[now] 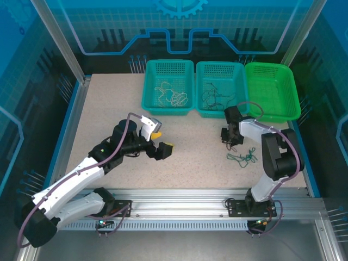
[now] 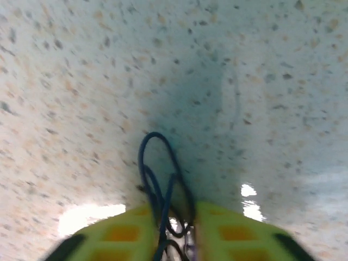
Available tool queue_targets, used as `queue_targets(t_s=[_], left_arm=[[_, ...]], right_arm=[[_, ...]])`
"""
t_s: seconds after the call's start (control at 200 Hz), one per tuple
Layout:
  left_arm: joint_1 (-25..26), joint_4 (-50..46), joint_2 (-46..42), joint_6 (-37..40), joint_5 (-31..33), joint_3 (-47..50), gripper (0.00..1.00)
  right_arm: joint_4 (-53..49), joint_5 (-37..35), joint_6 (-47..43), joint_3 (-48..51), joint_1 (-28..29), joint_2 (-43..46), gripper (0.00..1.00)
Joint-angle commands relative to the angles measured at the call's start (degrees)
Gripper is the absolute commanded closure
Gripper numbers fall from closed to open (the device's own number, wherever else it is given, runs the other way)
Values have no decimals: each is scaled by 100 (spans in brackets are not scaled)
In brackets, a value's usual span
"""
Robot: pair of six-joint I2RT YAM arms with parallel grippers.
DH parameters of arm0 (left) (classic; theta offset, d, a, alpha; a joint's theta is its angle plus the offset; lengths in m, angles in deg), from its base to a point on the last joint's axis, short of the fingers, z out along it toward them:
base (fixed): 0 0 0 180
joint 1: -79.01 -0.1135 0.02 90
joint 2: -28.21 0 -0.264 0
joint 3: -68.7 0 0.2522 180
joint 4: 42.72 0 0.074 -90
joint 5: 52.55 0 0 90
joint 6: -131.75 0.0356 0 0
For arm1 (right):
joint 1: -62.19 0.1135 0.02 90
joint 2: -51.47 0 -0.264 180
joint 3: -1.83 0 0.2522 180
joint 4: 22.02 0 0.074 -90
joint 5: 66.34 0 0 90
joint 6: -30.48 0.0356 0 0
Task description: Untangle the cables
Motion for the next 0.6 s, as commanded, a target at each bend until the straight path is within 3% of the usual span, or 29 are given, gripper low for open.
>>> queue_targets(t_s=[0.0, 0.04, 0.2, 0.465, 0.595], left_arm=[[55, 21, -60, 39, 77, -141, 1], [57, 22, -69, 37, 73, -140, 1], [73, 55, -69, 11, 115, -142, 1], [143, 458, -38, -124, -310, -120, 1], [206, 756, -86, -229, -498, -71, 1]], right_arm=[[80, 100, -121, 4, 85, 159, 94], [122, 225, -109, 63, 84, 361, 100], [349, 826, 193, 332, 107, 1648, 100], [259, 1058, 541, 156, 148, 3212, 100], [696, 794, 679, 38, 142, 3738, 100]])
